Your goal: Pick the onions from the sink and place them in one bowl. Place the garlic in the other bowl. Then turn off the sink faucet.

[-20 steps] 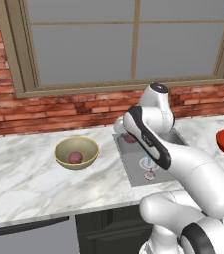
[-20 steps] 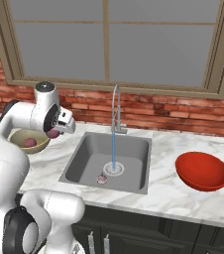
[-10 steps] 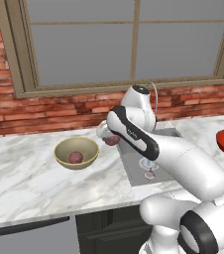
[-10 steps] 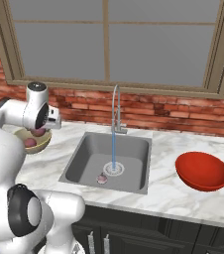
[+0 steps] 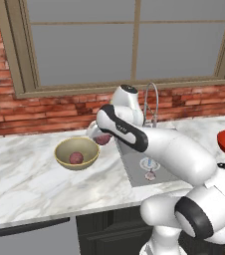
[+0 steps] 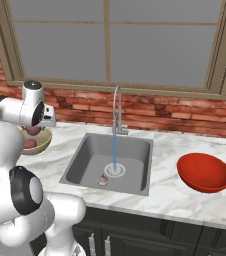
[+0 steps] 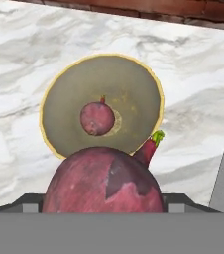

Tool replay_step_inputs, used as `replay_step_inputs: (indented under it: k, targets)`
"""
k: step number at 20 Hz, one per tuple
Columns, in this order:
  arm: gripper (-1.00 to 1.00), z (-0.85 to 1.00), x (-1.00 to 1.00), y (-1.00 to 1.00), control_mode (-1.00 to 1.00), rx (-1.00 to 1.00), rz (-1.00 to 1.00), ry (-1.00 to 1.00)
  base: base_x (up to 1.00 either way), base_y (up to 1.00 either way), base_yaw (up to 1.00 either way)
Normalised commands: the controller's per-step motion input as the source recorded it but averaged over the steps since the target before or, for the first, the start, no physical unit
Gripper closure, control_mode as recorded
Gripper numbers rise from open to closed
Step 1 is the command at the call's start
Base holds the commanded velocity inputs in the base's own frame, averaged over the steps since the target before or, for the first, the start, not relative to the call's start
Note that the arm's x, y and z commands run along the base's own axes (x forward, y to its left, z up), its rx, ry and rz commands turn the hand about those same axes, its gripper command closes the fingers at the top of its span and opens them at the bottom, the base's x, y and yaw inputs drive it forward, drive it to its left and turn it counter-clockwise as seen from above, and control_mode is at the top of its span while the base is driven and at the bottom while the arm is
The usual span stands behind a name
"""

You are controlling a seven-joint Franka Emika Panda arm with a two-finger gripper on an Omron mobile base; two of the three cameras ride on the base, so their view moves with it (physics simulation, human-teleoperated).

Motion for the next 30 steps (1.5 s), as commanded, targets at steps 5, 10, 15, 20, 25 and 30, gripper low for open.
replay_step_inputs:
  k: [5,10,15,20,25,30]
  targets:
    - [1.0,-0.15,0.29,0.2,-1.0,-0.05,0.0,-0.03,0.0,0.0,0.0]
    - [1.0,-0.26,0.23,0.17,-1.0,-0.05,-0.01,-0.01,0.0,0.0,0.0]
    - [1.0,-0.29,0.26,0.24,-1.0,-0.04,0.0,0.0,0.0,0.0,0.0]
    - [1.0,-0.13,0.3,0.32,-1.0,-0.02,0.0,0.0,0.0,0.0,0.0]
    - [1.0,-0.11,0.29,0.14,-1.0,-0.01,0.0,0.0,0.0,0.0,0.0]
    - [1.0,-0.23,0.22,0.05,-1.0,-0.03,0.0,0.0,0.0,0.0,0.0]
